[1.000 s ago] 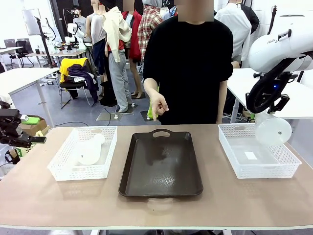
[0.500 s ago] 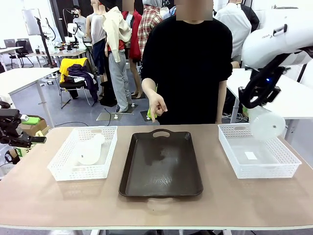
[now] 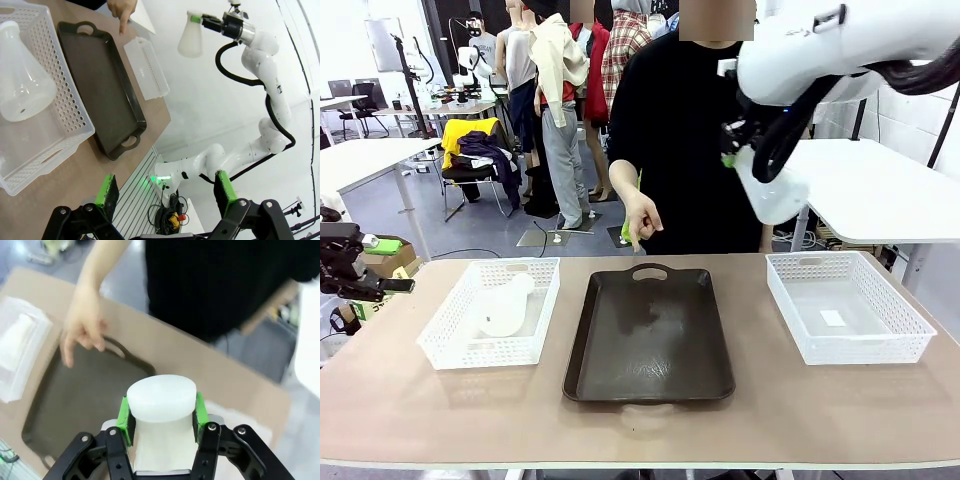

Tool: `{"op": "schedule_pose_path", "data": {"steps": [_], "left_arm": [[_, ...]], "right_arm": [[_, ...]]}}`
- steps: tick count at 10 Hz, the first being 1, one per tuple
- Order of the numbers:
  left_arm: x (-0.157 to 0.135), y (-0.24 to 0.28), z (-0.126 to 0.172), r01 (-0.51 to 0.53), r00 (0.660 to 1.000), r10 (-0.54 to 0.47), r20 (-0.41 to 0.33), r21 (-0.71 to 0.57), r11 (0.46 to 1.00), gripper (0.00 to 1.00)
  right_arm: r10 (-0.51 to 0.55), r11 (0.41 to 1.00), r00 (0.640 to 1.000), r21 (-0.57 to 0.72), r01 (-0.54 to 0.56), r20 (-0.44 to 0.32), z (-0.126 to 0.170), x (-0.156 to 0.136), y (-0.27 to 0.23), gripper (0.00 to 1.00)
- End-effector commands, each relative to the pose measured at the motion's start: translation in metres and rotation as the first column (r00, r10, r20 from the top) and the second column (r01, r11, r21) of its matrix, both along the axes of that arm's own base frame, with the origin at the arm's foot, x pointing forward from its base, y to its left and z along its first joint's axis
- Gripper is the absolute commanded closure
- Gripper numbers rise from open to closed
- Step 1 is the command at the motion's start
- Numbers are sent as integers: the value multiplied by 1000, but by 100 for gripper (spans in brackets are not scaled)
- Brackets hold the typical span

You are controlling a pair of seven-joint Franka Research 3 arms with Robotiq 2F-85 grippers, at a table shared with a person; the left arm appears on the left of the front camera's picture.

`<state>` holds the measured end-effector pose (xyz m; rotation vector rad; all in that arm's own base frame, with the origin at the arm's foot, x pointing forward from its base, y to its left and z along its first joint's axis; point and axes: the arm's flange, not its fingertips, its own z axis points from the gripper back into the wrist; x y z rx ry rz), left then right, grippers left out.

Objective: Prepare the laboratory tools.
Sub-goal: While moving the picked Big flask to the Handle tray indicated by the person, stop as directed by the person.

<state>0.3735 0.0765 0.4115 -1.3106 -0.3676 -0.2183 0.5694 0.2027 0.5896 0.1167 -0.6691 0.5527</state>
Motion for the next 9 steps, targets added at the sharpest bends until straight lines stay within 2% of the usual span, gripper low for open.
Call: {"op": "schedule_pose_path", "data": {"steps": [1,2,4,6,7,8,9], "left_arm": [[0,0,2,-5,1000,5,9,-17,1000,0],[0,0,2,-5,1000,5,9,-17,1000,0],[0,0,2,-5,1000,5,9,-17,1000,0],[0,0,2,-5,1000,5,9,-17,1000,0],[0,0,2,-5,1000,5,9,-17,1000,0],[0,0,2,-5,1000,5,9,-17,1000,0],[0,0,2,-5,1000,5,9,-17,1000,0]], "right_arm": [[187,980,978,50,-192,89,-17,-3,15,100],[237,971,967,-9,-237,91,-26,-8,35,100],[329,944,937,-43,-326,122,-46,-25,69,100],[330,943,937,-73,-323,111,-50,-30,81,100],[243,965,968,-112,-235,65,-46,-24,74,100],[335,942,938,-70,-330,86,-54,-30,92,100],[335,942,938,-70,-330,86,-54,-30,92,100]]}}
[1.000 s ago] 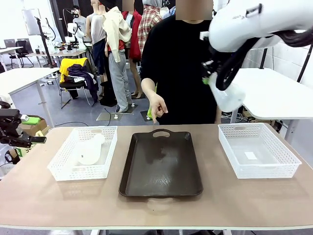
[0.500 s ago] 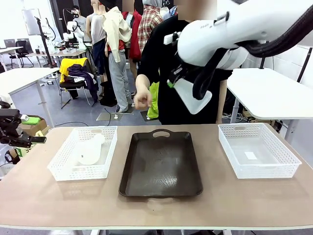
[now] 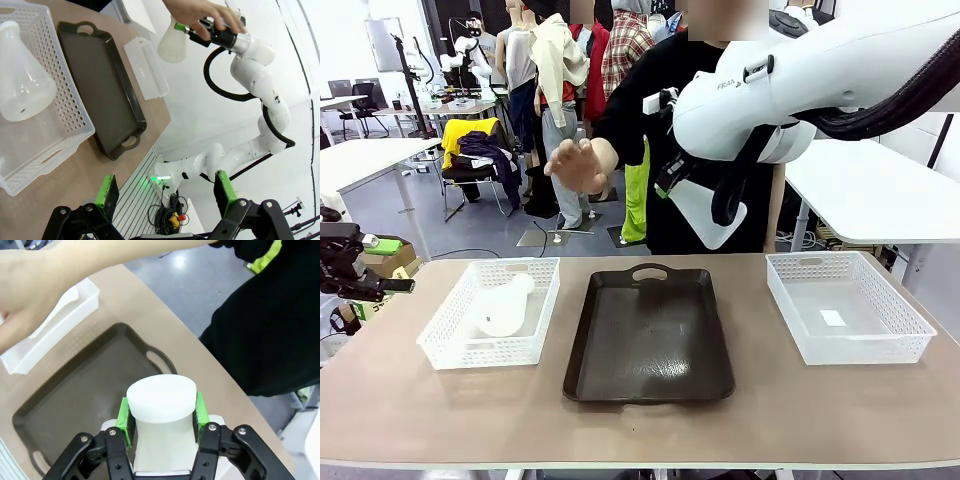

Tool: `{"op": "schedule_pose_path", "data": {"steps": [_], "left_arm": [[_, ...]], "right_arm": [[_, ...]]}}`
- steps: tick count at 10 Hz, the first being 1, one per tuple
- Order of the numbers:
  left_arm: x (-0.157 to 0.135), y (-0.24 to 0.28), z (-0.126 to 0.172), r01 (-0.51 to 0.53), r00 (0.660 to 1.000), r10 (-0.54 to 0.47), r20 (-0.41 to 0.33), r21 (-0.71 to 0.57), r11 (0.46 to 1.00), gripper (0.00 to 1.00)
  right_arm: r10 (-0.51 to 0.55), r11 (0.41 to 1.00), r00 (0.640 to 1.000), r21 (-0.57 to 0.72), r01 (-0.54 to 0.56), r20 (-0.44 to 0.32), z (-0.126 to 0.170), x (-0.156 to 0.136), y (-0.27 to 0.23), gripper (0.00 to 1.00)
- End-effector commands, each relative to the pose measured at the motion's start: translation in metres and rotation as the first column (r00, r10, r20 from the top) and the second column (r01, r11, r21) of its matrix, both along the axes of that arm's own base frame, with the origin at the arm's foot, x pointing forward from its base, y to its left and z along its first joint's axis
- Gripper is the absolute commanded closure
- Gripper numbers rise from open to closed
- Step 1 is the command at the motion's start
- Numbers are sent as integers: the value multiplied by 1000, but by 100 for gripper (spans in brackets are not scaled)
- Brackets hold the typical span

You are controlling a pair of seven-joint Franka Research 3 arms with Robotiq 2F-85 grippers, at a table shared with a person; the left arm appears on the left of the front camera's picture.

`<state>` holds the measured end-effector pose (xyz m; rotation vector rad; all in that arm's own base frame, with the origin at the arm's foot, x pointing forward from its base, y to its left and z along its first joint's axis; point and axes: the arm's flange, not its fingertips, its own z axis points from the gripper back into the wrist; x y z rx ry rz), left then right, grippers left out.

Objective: Prepare the laboratory tools.
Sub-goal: While moving the picked Big flask to the Handle tray indicated by the person, stop as directed by the person.

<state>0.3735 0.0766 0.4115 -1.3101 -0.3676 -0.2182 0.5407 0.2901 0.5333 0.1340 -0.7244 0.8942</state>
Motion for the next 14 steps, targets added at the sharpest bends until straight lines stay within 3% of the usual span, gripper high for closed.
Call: {"op": "schedule_pose_path", "data": {"steps": [1,14], "left_arm": [[0,0,2,-5,1000,5,9,-17,1000,0],[0,0,2,-5,1000,5,9,-17,1000,0]], "right_arm": [[19,1000,1000,16,-19,3,2,-2,4,100],[9,1000,1000,1,-9,0,0,-3,5,100]]}}
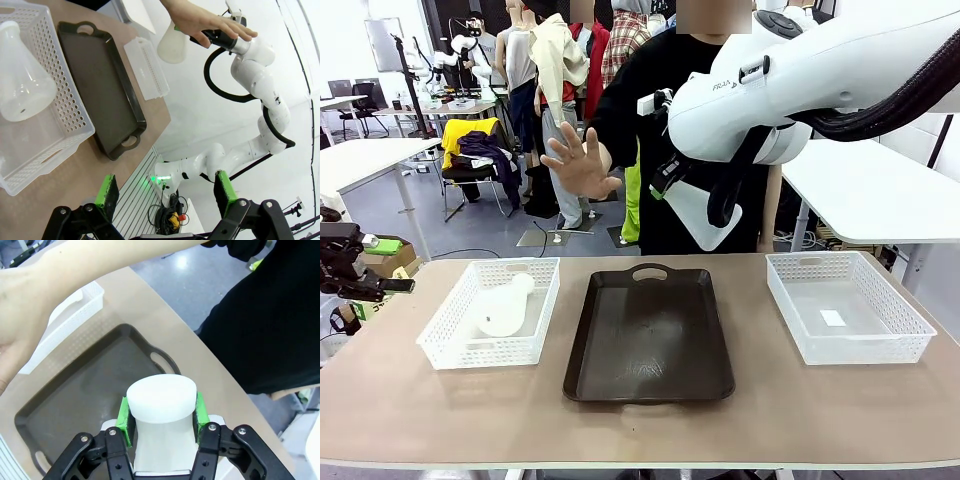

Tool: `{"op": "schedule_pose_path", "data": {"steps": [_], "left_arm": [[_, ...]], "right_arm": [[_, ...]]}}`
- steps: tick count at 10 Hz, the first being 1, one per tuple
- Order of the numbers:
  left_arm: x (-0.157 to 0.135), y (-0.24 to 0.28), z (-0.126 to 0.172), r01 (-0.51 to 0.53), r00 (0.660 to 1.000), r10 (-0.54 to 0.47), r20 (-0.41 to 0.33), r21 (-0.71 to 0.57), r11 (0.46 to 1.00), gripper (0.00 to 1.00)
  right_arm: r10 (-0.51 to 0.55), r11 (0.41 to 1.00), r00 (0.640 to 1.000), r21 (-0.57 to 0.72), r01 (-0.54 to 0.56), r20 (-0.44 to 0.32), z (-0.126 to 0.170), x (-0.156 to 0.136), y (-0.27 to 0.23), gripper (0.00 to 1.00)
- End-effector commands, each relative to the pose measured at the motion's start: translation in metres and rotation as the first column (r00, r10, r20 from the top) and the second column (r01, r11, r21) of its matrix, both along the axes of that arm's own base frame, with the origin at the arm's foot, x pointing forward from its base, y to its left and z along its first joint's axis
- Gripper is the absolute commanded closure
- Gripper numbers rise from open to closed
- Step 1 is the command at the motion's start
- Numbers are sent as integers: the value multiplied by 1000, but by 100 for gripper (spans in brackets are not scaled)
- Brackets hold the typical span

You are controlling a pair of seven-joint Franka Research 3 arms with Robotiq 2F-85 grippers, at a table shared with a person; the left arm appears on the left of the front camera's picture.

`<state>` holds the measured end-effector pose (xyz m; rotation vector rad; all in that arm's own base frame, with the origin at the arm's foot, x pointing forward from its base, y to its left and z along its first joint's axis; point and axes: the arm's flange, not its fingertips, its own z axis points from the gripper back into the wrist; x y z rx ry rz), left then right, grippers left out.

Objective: Prepare the laboratory tools.
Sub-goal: Place the picked Big flask upright in the Handle tray as instructed by the person.

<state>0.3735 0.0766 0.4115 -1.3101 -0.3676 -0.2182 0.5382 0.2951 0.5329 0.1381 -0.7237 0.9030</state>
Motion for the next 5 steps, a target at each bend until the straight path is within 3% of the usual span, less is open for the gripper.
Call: {"op": "schedule_pose_path", "data": {"steps": [1,5], "left_arm": [[0,0,2,-5,1000,5,9,-17,1000,0],[0,0,2,-5,1000,5,9,-17,1000,0]], "right_arm": [[0,1000,1000,1,0,1,0,0,0,100],[0,1000,1000,1,0,1,0,0,0,100]]}}
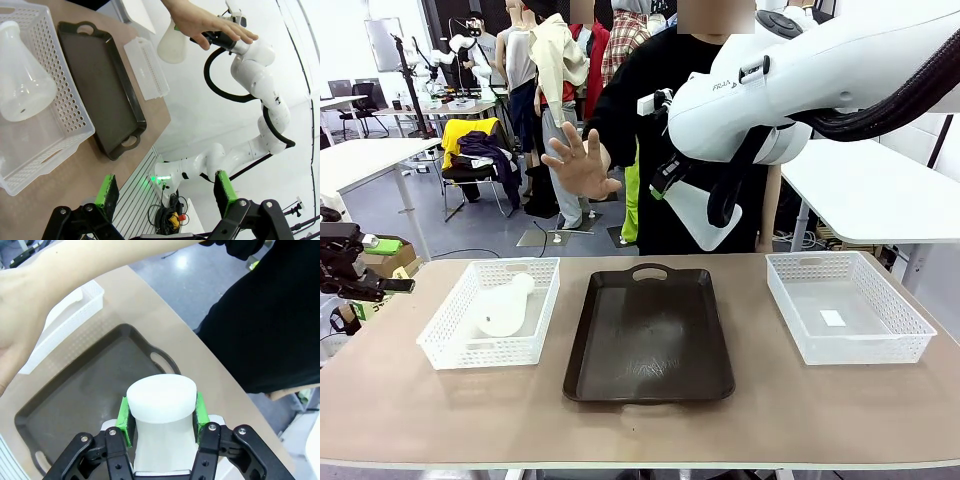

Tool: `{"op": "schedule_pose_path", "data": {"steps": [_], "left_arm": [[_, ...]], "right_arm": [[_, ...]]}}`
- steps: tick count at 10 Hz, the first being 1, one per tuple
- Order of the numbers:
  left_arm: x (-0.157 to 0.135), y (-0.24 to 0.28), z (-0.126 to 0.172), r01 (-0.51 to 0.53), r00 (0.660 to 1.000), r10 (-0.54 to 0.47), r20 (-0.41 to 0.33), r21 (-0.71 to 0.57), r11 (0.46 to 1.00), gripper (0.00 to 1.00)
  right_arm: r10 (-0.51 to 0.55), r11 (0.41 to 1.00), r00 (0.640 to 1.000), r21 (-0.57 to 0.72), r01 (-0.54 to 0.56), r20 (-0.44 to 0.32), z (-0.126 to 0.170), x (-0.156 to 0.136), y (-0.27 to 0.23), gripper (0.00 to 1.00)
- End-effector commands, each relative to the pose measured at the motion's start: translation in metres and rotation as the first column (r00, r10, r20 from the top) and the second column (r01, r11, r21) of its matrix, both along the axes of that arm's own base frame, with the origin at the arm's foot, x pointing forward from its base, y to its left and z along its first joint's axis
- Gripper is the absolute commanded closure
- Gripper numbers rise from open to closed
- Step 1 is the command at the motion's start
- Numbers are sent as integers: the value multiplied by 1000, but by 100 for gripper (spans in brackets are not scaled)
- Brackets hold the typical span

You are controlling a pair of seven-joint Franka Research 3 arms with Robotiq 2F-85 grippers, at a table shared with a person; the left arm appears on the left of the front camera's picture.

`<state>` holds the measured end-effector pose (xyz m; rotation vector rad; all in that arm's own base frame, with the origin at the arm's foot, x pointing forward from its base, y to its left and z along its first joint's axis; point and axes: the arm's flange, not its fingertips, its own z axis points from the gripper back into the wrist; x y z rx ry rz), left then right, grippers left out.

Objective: Prepare the laboratory tools.
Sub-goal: Place the picked Big flask upright in the Handle tray as instructed by the person.

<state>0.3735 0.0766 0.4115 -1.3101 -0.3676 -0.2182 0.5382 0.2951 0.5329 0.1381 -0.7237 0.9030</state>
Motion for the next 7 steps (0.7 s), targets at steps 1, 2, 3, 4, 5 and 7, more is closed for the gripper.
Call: {"op": "schedule_pose_path", "data": {"steps": [1,2,3,4,5,7], "left_arm": [[0,0,2,-5,1000,5,9,-17,1000,0],[0,0,2,-5,1000,5,9,-17,1000,0],[0,0,2,-5,1000,5,9,-17,1000,0],[0,0,2,-5,1000,5,9,-17,1000,0],[0,0,2,-5,1000,5,9,-17,1000,0],[0,0,2,-5,1000,5,9,-17,1000,0]], "right_arm": [[0,1000,1000,1,0,1,0,0,0,100],[0,1000,1000,1,0,1,0,0,0,100],[0,1000,1000,1,0,1,0,0,0,100],[0,1000,1000,1,0,1,0,0,0,100],[0,1000,1000,1,0,1,0,0,0,100],[0,1000,1000,1,0,1,0,0,0,100]]}}
